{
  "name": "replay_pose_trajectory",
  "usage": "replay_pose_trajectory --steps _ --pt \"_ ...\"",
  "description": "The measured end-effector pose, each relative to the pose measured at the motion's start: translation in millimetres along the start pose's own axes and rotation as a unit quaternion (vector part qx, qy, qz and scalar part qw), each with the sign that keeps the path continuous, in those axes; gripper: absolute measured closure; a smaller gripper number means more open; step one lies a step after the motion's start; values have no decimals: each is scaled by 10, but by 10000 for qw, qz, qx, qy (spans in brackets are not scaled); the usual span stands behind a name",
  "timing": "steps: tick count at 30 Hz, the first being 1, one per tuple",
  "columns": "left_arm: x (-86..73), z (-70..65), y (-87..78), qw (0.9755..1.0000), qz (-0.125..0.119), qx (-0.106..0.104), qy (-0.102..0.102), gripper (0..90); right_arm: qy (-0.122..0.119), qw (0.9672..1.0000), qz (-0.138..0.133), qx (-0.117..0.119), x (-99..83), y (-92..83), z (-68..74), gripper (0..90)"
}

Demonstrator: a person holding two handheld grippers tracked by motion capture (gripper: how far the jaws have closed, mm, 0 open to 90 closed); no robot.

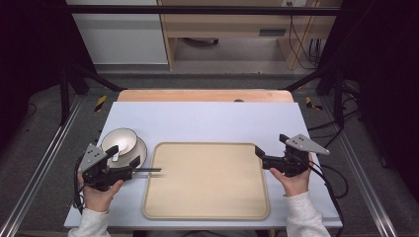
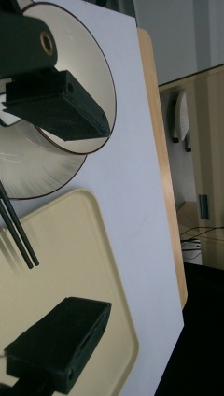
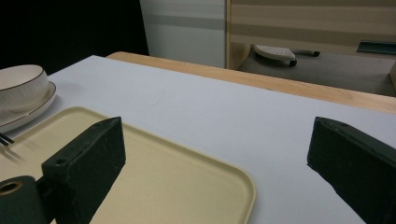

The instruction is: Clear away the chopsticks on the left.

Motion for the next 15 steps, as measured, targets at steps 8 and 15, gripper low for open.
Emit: replay_pose_trajectory --steps 8,15 --pt "-34 62 -103 9999 33 46 90 130 22 10000 38 50 -7 11 9 54" --pt "-102 144 -200 9998 168 78 121 125 -4 10000 39 42 4 2 21 46"
Point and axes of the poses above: each handheld gripper's, and its own axes: y roughly forward along the jaws, x roughly out of its top, z roughly to its left, the point moved 2 cm from there along y, roughly forward along the jaws, and after that the axes turned 8 degrees about x, right-handed, at the moved point
